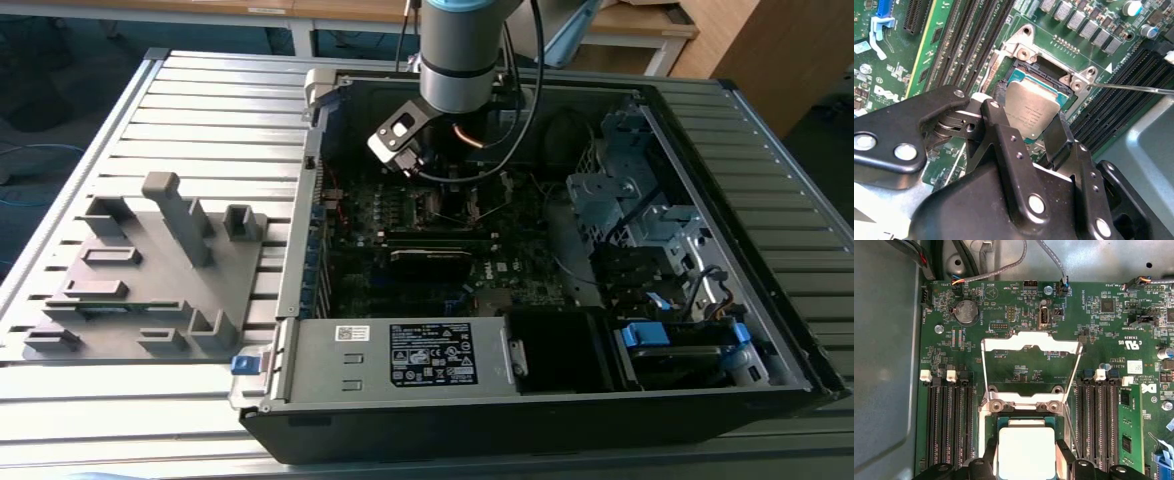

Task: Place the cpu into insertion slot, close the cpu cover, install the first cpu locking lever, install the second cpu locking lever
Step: 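Place the cpu into insertion slot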

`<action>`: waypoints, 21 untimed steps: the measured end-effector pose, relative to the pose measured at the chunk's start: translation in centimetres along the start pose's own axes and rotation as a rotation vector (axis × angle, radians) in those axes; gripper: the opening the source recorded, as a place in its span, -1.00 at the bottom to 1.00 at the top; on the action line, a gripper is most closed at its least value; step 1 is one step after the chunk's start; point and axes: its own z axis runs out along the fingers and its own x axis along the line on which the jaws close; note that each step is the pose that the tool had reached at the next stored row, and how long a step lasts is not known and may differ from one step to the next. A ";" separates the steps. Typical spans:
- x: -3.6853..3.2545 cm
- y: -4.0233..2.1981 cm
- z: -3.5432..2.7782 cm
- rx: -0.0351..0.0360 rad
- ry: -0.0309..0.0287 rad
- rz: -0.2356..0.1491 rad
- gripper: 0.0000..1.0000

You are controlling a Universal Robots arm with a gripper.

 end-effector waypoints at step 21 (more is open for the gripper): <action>0.01 0.11 0.29 -0.0001 0.0002 0.000 0.07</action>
